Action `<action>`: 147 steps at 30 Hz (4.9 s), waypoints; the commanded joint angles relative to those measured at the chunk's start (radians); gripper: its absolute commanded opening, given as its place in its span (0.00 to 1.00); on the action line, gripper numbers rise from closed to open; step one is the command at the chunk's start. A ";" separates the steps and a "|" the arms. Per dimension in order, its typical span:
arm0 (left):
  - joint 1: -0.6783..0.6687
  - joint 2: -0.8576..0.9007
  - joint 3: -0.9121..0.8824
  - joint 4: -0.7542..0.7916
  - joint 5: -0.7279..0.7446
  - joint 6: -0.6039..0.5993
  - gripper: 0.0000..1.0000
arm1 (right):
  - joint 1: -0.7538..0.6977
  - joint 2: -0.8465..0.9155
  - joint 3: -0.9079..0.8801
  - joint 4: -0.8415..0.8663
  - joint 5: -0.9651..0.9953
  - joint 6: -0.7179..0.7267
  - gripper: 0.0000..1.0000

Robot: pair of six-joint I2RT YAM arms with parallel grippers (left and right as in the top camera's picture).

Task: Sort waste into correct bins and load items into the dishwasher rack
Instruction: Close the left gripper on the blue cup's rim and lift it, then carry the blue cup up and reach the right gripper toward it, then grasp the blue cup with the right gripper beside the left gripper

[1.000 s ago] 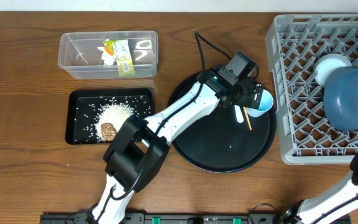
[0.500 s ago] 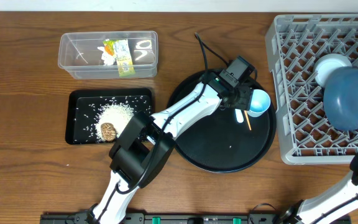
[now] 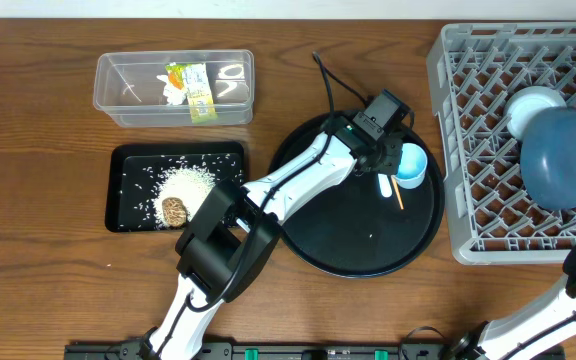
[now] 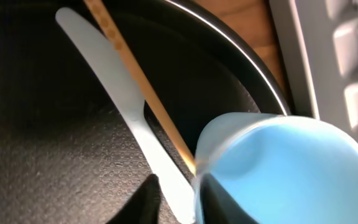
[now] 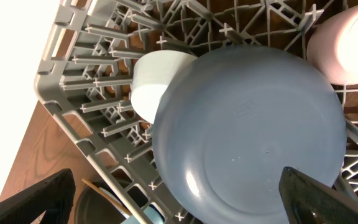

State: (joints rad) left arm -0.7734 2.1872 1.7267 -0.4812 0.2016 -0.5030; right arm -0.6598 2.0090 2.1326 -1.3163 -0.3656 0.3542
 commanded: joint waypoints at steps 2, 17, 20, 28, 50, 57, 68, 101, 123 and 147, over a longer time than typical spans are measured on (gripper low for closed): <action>0.002 0.000 0.005 0.001 -0.012 -0.012 0.06 | 0.005 -0.011 0.013 -0.001 0.003 -0.015 0.99; 0.019 -0.095 0.005 -0.080 0.115 -0.057 0.06 | 0.005 -0.011 0.013 -0.001 0.003 -0.015 0.99; 0.036 -0.137 0.005 -0.134 0.149 -0.056 0.06 | 0.005 -0.011 0.013 -0.001 0.003 -0.015 0.99; 0.132 -0.228 0.005 -0.184 0.440 -0.001 0.06 | 0.005 -0.011 0.013 -0.001 0.003 -0.015 0.99; 0.452 -0.233 -0.021 -0.274 1.149 0.373 0.06 | 0.004 -0.011 0.013 0.024 -0.001 0.017 0.99; 0.536 -0.231 -0.021 -0.273 1.022 0.285 0.06 | 0.004 -0.011 0.013 0.044 -0.035 0.117 0.99; 0.605 -0.231 -0.021 -0.146 0.938 0.069 0.06 | 0.078 -0.015 0.009 -0.382 -0.703 -0.194 0.99; 0.610 -0.237 -0.021 0.235 1.245 -0.358 0.06 | 0.666 0.006 0.006 0.150 -0.949 0.160 0.99; 0.571 -0.242 -0.021 0.493 1.246 -0.619 0.06 | 0.727 0.007 0.006 0.180 -0.966 0.192 0.99; 0.568 -0.242 -0.021 0.536 1.220 -0.636 0.06 | 0.742 0.007 0.006 0.200 -0.943 0.227 0.83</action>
State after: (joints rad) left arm -0.2104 1.9602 1.7077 0.0494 1.4174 -1.1294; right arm 0.0708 2.0090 2.1334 -1.1229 -1.3083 0.5522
